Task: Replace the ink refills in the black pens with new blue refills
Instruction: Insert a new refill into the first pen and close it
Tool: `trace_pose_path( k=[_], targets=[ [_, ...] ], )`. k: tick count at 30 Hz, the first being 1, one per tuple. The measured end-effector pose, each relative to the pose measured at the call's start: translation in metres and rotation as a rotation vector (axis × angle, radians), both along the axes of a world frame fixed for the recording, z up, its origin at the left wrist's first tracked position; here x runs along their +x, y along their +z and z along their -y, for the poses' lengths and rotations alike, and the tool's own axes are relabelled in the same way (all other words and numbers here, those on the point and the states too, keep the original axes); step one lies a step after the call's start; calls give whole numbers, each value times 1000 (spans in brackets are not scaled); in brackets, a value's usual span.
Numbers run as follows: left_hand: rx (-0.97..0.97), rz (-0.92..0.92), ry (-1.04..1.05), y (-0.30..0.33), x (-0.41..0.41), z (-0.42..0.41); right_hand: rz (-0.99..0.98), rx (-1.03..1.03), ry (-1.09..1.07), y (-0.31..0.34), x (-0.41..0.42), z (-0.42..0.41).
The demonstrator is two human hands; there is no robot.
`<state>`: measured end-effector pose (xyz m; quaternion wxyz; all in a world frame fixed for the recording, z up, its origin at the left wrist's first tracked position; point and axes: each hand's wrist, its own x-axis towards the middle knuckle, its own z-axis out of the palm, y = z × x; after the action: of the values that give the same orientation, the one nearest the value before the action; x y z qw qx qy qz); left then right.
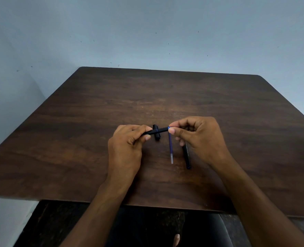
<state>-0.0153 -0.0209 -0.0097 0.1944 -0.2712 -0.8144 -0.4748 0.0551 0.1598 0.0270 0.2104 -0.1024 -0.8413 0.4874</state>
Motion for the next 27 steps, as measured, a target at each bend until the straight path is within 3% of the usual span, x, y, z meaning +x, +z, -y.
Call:
trace_pose_path(
  k=[3, 10, 19, 24, 27],
  targets=[
    [-18, 1, 18, -1, 0, 1, 11, -38, -5, 1, -1, 0],
    [31, 59, 106, -3, -3, 2, 77, 132, -25, 2, -2, 0],
    [85, 78, 194, -3, -4, 5, 458, 522, -47, 5, -42, 31],
    [95, 68, 172, -6, -7, 3, 435, 706, -160, -1, -51, 41],
    [98, 65, 153, -7, -7, 2, 452, 649, -167, -5, -56, 42]
  ],
)
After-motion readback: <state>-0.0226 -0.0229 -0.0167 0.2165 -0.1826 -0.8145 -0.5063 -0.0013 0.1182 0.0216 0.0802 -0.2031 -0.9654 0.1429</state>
